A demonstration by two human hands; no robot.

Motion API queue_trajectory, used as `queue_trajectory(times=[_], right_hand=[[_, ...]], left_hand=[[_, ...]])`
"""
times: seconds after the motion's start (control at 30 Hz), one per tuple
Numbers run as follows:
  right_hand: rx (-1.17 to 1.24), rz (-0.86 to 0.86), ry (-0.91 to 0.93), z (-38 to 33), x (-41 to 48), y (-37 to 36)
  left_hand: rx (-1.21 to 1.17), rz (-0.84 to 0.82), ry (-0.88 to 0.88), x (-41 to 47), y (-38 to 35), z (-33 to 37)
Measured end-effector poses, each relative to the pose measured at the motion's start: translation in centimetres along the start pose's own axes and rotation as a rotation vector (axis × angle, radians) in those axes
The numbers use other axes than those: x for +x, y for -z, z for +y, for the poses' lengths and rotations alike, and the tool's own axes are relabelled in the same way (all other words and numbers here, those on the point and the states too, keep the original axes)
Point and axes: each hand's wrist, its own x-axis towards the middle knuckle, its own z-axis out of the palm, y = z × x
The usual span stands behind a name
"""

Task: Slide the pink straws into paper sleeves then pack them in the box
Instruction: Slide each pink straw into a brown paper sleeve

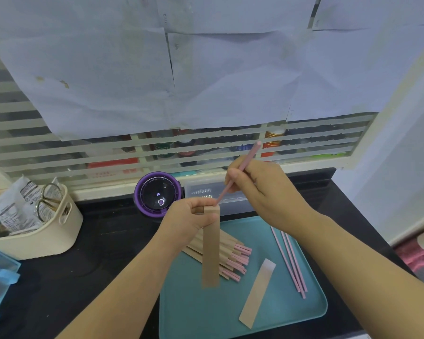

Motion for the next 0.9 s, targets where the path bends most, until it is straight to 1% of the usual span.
queue_trajectory(times=[0.17,0.3,0.37,0.5,0.6,0.7,0.77,0.9], right_hand=[[0.007,-0.025,0.02,0.2,0.2,-0.2],[0.049,-0.023,-0.014,0.3,0.4,-0.5],[0.046,-0.035,-0.05,0.6,0.6,-0.6],[0.058,-0.137,-0.179,1.6,0.5,-1.0],[0.121,-0.143,-0.244,2.1,0.4,-1.1],[0.236,-0.122,-0.282,2.5,0.6,-1.0],[0.346,-0.124,-0.355,2.6,0.6,-0.8],[0.71,-0.165,-0.553,2.4,0.4,-0.4]], left_hand=[[-0.019,0.01,-0.009,-0.1,0.1,0.2],[-0.016,-0.003,-0.011,-0.2,-0.1,0.4],[-0.014,-0.007,-0.015,-0.2,-0.1,0.5],[-0.015,-0.024,-0.043,-0.3,-0.2,0.9],[-0.033,-0.042,-0.058,-0.5,-0.2,1.1],[-0.067,-0.076,-0.054,-0.5,-0.2,1.1],[-0.066,-0.117,-0.06,-0.4,-0.4,1.2],[-0.035,-0.183,-0.071,-0.5,-0.2,1.6]])
